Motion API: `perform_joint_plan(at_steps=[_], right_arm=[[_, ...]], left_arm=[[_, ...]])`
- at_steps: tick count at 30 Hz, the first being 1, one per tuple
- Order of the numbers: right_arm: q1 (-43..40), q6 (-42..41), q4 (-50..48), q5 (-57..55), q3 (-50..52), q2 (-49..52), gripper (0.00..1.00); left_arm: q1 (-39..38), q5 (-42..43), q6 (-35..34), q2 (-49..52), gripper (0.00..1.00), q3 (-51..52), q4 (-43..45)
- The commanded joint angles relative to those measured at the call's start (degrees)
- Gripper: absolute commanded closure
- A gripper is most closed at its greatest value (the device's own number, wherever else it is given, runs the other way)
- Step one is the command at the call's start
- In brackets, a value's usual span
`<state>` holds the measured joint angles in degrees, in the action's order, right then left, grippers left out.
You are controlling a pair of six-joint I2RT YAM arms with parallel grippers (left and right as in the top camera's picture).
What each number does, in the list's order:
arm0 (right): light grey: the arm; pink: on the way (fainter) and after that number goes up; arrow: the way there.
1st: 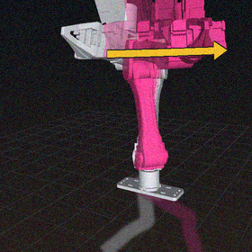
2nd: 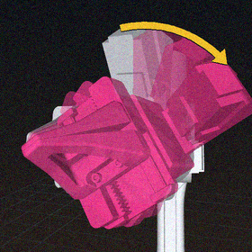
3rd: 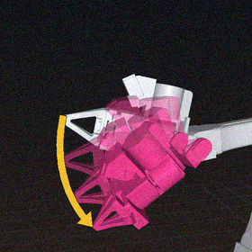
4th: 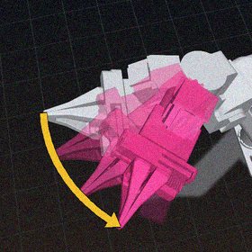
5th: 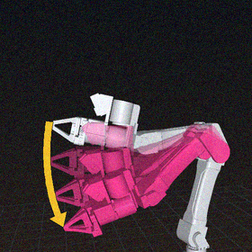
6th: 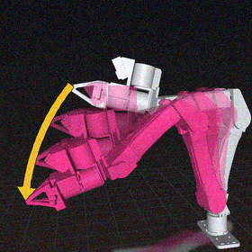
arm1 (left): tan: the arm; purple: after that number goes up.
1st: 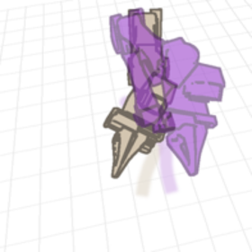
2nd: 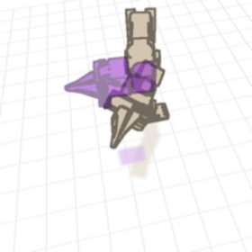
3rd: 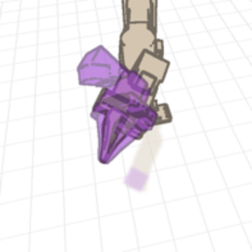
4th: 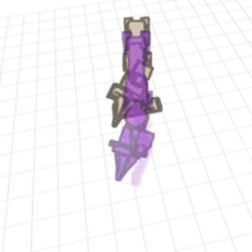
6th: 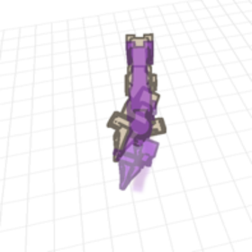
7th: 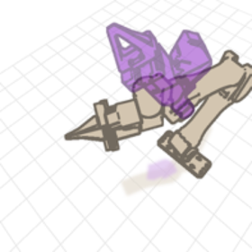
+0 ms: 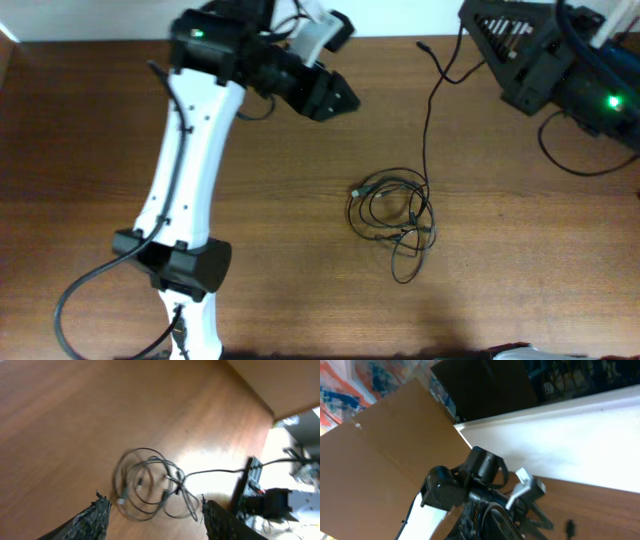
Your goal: Untangle cables
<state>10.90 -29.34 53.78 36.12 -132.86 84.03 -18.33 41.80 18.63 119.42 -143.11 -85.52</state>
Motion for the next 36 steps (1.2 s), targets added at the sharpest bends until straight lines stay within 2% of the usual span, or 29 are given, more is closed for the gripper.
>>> perform_joint_plan(at_steps=[1, 5, 7, 12, 13, 17, 21, 22, 23, 24, 25, 26, 27, 28, 29, 31, 32, 34, 36], right_arm=[[-0.2, 1.7, -0.1, 0.6, -0.2, 0.0, 0.96], [-1.7, 1.9, 0.2, 1.0, -0.2, 0.0, 0.96], [-2.4, 1.9, 0.3, 2.1, -0.2, 0.0, 0.96], [-2.4, 1.9, 0.5, 2.3, -0.2, 0.0, 0.96], [-2.4, 1.9, 0.5, 2.3, -0.2, 0.0, 0.96], [-2.4, 1.9, 0.7, 2.5, -0.2, 0.0, 0.96], [-2.4, 1.9, 1.4, 2.5, -0.2, 0.0, 0.96], [-2.4, 1.9, 1.6, 2.5, -0.2, 0.0, 0.96], [-2.4, 1.9, 1.6, 2.5, -0.2, 0.0, 0.96], [-2.4, 1.9, 1.8, 2.5, -0.2, 0.0, 0.96], [-2.4, 1.9, 1.9, 2.5, -0.2, 0.0, 0.96], [-2.4, 1.9, 2.1, 2.5, -0.2, 0.0, 0.96], [-2.4, 1.9, 2.3, 2.5, -0.2, 0.0, 0.96], [-2.4, 2.0, 2.7, 2.5, -0.2, 0.0, 0.96], [-2.4, 2.0, 3.0, 2.5, -0.2, 0.0, 0.96], [-2.4, 2.2, 3.5, 2.5, -0.2, 0.0, 0.96], [-2.4, 2.2, 3.7, 2.5, -0.2, 0.0, 0.96], [-2.4, 2.4, 4.2, 2.5, -0.2, 0.0, 0.96], [-2.4, 3.7, 5.2, 2.2, -0.2, 0.0, 0.96]], left_arm=[[-3.1, 3.8, 5.3, 2.9, 0.37, 3.4, -1.2], [-4.4, 16.9, 14.6, 2.9, 0.40, 11.9, -0.2], [-4.7, 20.0, 14.7, 2.9, 0.42, 17.6, 5.1], [-4.7, 40.8, 14.7, 2.9, 0.42, 35.1, 23.5], [-4.9, 44.2, 16.7, 2.9, 0.42, 38.8, 26.8], [-7.4, 47.0, 28.6, 2.9, 0.38, 46.2, 28.2], [-11.4, 46.9, 33.7, 2.9, 0.36, 46.8, 29.4], [-13.1, 46.2, 33.7, 2.9, 0.22, 46.8, 31.6], [-14.4, 44.6, 33.7, 2.9, 0.18, 46.8, 33.4], [-15.9, 42.2, 33.7, 2.9, 0.19, 46.8, 34.9], [-16.7, 40.9, 33.7, 2.9, 0.22, 46.8, 35.4], [-17.8, 39.7, 33.7, 2.9, 0.31, 46.8, 35.9], [-18.5, 39.1, 33.7, 2.9, 0.48, 46.8, 36.8], [-18.6, 38.7, 33.7, 2.9, 0.83, 46.8, 38.0], [-18.6, 38.7, 33.7, 2.9, 1.00, 46.8, 38.7], [-17.7, 38.7, 31.9, 2.9, 1.00, 46.6, 39.1], [-16.6, 38.7, 27.5, 2.8, 1.00, 46.2, 39.9], [-13.0, 35.5, 13.4, 2.8, 1.00, 44.0, 41.8], [-9.3, 25.6, -0.2, 2.2, 1.00, 39.7, 41.4]])
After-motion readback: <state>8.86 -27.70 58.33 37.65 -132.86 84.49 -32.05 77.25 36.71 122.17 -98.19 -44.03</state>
